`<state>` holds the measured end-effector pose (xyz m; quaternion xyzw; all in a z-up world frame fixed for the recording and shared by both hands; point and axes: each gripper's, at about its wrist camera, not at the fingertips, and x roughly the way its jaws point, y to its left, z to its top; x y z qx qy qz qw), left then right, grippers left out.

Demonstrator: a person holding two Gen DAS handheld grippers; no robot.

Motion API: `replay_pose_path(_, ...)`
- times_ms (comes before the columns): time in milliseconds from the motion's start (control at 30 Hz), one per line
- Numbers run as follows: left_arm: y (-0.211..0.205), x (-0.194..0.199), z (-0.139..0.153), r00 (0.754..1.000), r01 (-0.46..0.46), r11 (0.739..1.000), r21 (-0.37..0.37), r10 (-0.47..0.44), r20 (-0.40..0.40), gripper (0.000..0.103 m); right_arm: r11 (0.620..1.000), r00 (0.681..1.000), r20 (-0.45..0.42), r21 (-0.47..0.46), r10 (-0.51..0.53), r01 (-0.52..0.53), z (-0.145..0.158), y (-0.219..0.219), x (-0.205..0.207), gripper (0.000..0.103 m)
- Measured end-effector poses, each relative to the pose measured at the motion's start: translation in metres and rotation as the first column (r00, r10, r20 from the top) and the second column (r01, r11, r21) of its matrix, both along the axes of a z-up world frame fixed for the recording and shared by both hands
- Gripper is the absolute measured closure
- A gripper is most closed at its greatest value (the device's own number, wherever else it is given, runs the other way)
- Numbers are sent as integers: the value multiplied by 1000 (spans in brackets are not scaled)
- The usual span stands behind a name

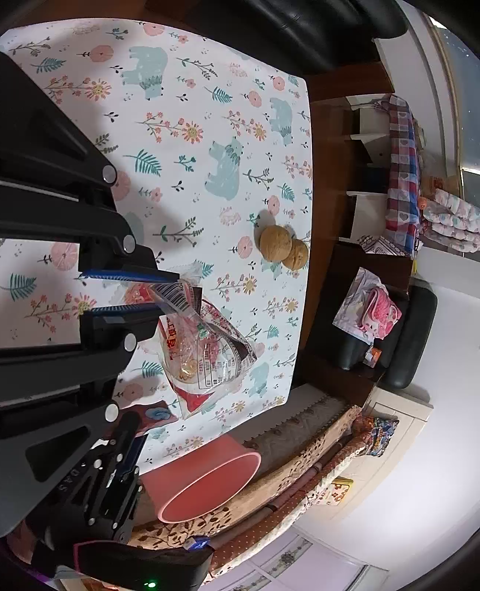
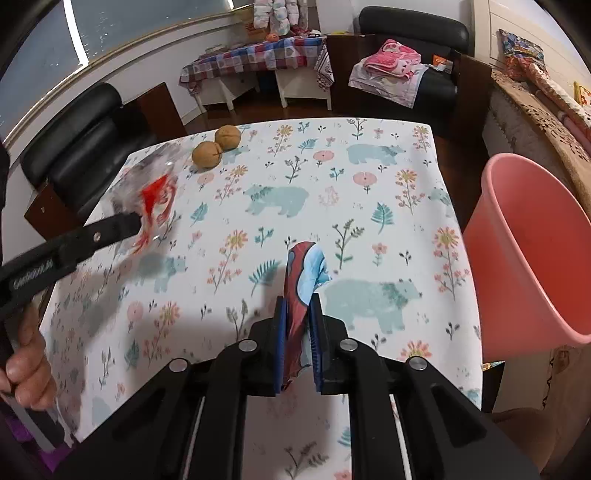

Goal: Collect trash
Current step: 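Carry both wrappers over the pink bucket and open both tools to drop them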

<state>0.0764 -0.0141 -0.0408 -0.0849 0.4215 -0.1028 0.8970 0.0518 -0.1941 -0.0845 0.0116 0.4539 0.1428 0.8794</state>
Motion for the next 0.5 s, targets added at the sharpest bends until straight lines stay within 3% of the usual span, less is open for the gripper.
replay_pose_path(300,-23,-2,0,1000,17,999,41,-17,-15,93,1000,1000,12,-21,19,-19,-6,-7,-12,90)
replay_pose_path(500,-37,-2,3,1000,29,997,71,-28,-13,93,999,999,23,20,26,-26,-9,-14,-14,89)
